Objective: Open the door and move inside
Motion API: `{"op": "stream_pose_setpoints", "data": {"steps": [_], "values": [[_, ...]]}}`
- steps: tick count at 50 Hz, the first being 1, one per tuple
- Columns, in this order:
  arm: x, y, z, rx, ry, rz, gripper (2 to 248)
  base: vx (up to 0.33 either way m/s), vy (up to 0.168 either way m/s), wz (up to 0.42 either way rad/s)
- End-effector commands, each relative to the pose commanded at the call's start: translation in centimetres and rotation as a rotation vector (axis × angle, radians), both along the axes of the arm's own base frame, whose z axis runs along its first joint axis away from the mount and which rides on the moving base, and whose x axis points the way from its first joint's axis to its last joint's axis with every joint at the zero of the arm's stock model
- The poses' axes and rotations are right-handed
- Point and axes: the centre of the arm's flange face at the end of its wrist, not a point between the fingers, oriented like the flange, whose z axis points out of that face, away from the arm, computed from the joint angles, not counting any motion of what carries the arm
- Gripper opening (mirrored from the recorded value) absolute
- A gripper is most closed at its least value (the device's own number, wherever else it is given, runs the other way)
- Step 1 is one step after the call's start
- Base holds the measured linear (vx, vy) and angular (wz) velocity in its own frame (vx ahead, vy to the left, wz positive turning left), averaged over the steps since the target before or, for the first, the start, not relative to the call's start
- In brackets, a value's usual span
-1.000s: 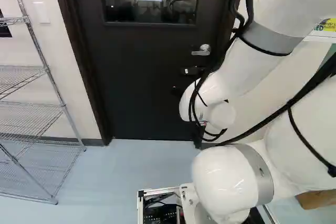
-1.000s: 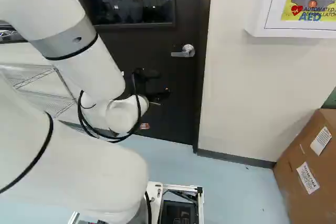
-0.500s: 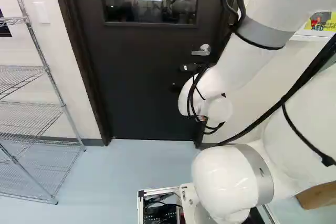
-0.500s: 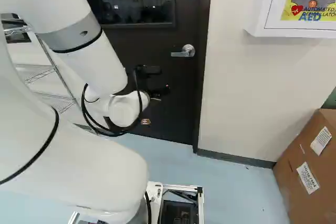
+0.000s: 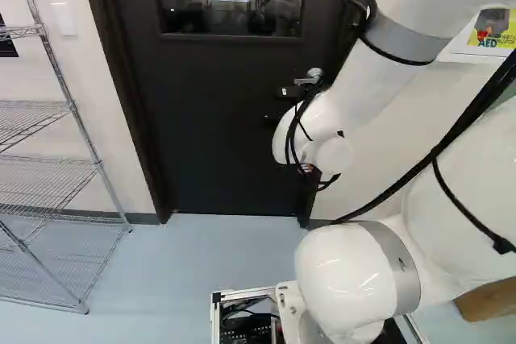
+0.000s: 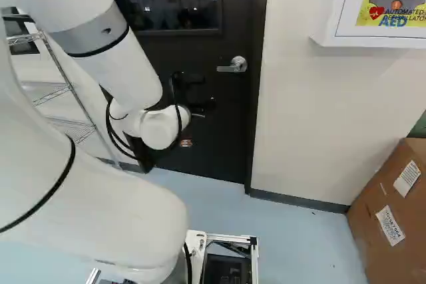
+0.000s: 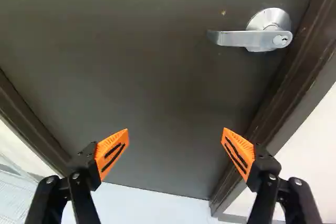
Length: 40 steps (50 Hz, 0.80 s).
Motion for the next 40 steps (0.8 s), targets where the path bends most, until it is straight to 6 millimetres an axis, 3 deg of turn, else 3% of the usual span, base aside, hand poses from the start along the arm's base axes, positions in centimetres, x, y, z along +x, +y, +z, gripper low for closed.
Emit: {"op": "stream_pose_setpoints", "data": {"steps": [40], "values": [[3.6,0.0,4.2,0.0,-0.096,0.0,247,0.0,0.0,0.0]]}}
